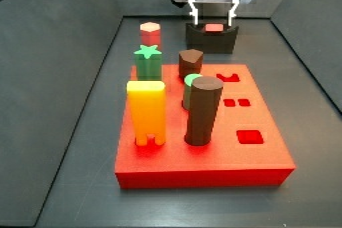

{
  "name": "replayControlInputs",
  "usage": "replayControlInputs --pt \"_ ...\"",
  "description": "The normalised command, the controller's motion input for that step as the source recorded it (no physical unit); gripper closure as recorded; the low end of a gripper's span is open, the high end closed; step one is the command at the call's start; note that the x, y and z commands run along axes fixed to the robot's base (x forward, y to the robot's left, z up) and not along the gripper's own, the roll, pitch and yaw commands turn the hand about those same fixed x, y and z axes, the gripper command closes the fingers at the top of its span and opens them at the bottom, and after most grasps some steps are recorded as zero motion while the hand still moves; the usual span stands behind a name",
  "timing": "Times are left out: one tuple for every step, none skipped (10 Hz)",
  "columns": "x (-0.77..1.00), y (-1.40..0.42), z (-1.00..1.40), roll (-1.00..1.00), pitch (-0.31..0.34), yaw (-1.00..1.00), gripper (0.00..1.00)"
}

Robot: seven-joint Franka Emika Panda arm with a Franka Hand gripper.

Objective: Pick up the double-square object. Move up. Rotate the double-square object. Place the double-square object on the fixture. Regrasp the double-square object. Move to above the board. Insert the double-square object.
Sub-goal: Regrasp the double-square object.

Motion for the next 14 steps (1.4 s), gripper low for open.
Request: replayControlInputs --pt "0.0 0.0 1.0 0.05 0.044 -0.07 0.0" --pt "0.0 0.0 1.0 0.05 0.047 -0.06 0.0" --pt "-0.02 0.0 1.0 0.07 0.05 -0.05 0.0" --pt "-0.02 0.0 1.0 0.08 0.05 -0.04 0.0" --pt "-0.03 0.0 1.0 0.07 0.045 -0.04 0.0" --pt "-0.03 0.0 0.86 0.06 0.038 -0.03 0.0" --pt "-0.03 0.0 0.62 0.05 0.037 -0.03 0.0" --pt "-0.03 0.0 0.43 0.06 0.037 -0.03 0.0" --pt "-0.03 0.0 0.19 0.05 0.035 -0.02 0.0" --pt "-0.1 -0.81 0.66 1.0 0.045 0.04 0.0" --pt "-0.09 -0.75 0.57 1.0 0.041 0.04 0.0" --pt "-0.1 -0.67 0.5 1.0 0.035 0.04 0.0" --pt "-0.11 -0.47 0.26 1.0 0.025 0.04 0.0" --pt "-0.09 -0.31 0.09 1.0 0.021 0.04 0.0"
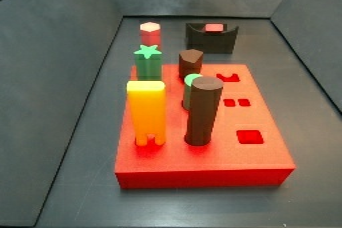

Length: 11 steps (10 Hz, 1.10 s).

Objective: Pick up the double-square object. Move up. Rotate the double-square object. Place the double-square object on the fixture. Regrasp the double-square object. Move to above the board. Insert the double-square object.
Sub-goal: Regrasp the double-square object.

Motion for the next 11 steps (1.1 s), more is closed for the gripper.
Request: replayControlInputs --pt "-0.05 -0.09 0.02 1.0 0.021 0.04 0.0" --pt "-0.03 -0.03 0.02 1.0 0.022 0.04 0.0" --pt "-0.03 -0.04 0.01 1.0 0.02 0.04 0.0" --pt "-0.03 -0.04 0.01 1.0 0.017 0.04 0.0" --pt "-0.05 -0.03 0.02 1.0 0.009 0.04 0.0" --pt "-0.05 -0.02 0.02 1.0 0.006 0.04 0.0" --pt "-0.05 -0.03 0.0 1.0 -0.004 0.04 0.0" --pt "-0.04 -0.02 0.0 1.0 -0.01 0.04 0.0" --pt "-0.04 -0.02 0.01 1.0 -0.016 0.04 0.0" --pt "-0.04 -0.02 0.01 1.0 -0.024 0.04 0.0" --pt "-0.03 -0.02 0.01 1.0 -0.028 0.04 0.0"
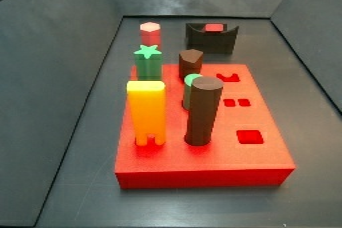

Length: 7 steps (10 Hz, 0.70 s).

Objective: Pick up the double-square object. Move up. Rotate the double-square object. Place the double-square object on the fixture. Regrasp the double-square object. Move to above the board. Insert the double-square object.
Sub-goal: Regrasp the double-square object.

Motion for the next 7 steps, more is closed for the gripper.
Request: replayControlInputs --pt "-0.03 -0.02 0.01 1.0 -0.029 0.05 0.0" --pt "-0.03 -0.02 0.01 1.0 -0.028 0.05 0.0" --pt "-0.01 -0.02 0.01 1.0 -0.024 0.05 0.0" --pt "0.0 -0.02 0.01 1.0 -0.02 0.05 0.0" --pt "0.02 -0.02 -0.01 1.0 -0.011 0.05 0.0" --pt "0.03 -0.02 -0.01 1.0 -0.004 0.05 0.0" --pt "0.05 -0.03 -0.01 1.0 0.013 0.05 0.0"
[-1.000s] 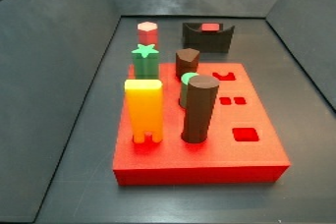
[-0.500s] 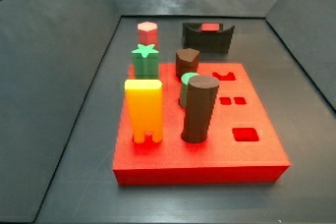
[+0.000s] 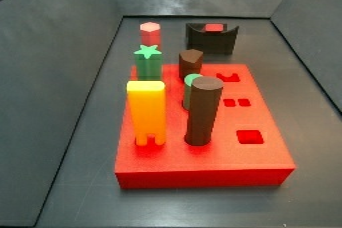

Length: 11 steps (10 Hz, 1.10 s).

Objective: Pick up the double-square object. Move up. Rotate the double-square object. Place the double-square object on the fixture. Regrasp the double-square object. Move to above the board. Insert the double-square object.
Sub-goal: Regrasp the double-square object.

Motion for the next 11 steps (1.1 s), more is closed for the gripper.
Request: replayControlInputs --pt "0.06 -0.03 -0.01 1.0 0.03 0.06 0.0" --pt "0.08 -0.03 -0.01 1.0 0.062 0.07 0.0" --pt "0.09 -0.04 -0.01 0.88 0.093 0.08 0.0" --pt "0.09 -0.04 -0.02 0.69 0.101 0.09 0.0" --pt "0.09 -0.04 -0.01 0.49 0.1 0.1 0.0" --pt "0.08 -0.03 -0.01 0.34 0.092 0.11 0.0" --pt "0.07 -0.03 -0.01 0.22 0.071 0.13 0.0" --pt "0.03 0.08 -1.0 0.19 0.115 0.16 0.0" --pt "0.03 0.07 -1.0 0.17 0.088 0.17 0.0" --pt "0.05 0.07 -1.0 0.15 0.048 0.16 0.0" --pt "0.06 0.06 -1.0 0.11 0.0 0.16 0.0"
